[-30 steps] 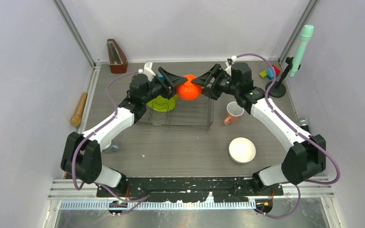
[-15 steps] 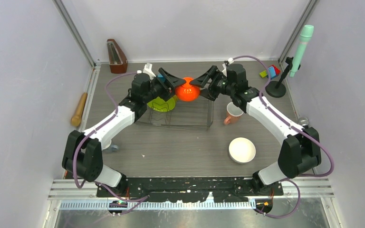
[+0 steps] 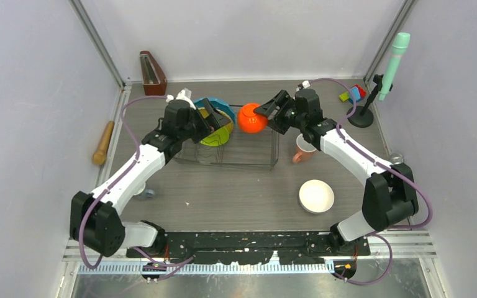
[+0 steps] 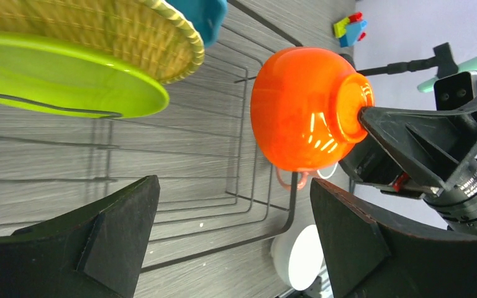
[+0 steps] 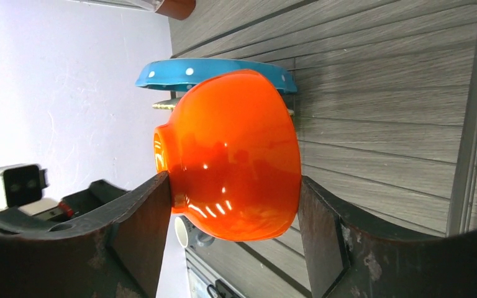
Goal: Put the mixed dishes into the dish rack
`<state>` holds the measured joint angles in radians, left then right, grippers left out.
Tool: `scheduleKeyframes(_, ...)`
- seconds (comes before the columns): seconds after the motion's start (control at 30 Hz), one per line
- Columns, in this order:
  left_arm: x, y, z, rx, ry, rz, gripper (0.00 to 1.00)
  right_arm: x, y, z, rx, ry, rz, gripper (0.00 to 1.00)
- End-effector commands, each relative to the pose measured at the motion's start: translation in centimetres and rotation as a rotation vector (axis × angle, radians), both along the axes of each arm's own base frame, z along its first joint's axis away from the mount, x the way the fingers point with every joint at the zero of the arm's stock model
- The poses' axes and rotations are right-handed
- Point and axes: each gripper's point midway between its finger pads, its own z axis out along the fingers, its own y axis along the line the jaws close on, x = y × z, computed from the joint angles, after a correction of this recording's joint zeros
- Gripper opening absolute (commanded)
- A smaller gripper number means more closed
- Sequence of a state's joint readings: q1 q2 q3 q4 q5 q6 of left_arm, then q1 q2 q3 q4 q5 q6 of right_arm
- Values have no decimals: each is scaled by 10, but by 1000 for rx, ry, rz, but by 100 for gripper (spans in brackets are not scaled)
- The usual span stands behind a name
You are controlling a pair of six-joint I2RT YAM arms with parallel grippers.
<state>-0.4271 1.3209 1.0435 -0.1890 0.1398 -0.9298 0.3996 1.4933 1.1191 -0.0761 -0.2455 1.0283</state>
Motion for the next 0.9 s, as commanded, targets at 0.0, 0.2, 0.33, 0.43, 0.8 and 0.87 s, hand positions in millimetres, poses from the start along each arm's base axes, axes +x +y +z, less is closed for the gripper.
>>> scheduleKeyframes(0.0, -6, 31, 38, 102, -85, 34, 94, 16, 2, 3, -5, -82, -20, 0)
scheduleKeyframes(0.2, -14, 85, 43, 208, -37, 66, 94, 18, 6, -21, -88, -71, -36, 0)
scheduleKeyframes(0.33, -16, 140, 26, 309, 30, 179, 94, 20, 10, -34, -149, -70, -52, 0)
scheduleKeyframes(0.43, -19, 161, 12, 341, 59, 233, 94, 20, 15, -48, -174, -53, -50, 0)
scheduleKeyframes(0.8, -19, 179, -27, 371, 144, 253, 94, 31, 18, -80, -258, -44, -103, 0)
scheduleKeyframes(0.87, -19, 182, -29, 377, 146, 256, 94, 34, 20, -82, -264, -52, -108, 0)
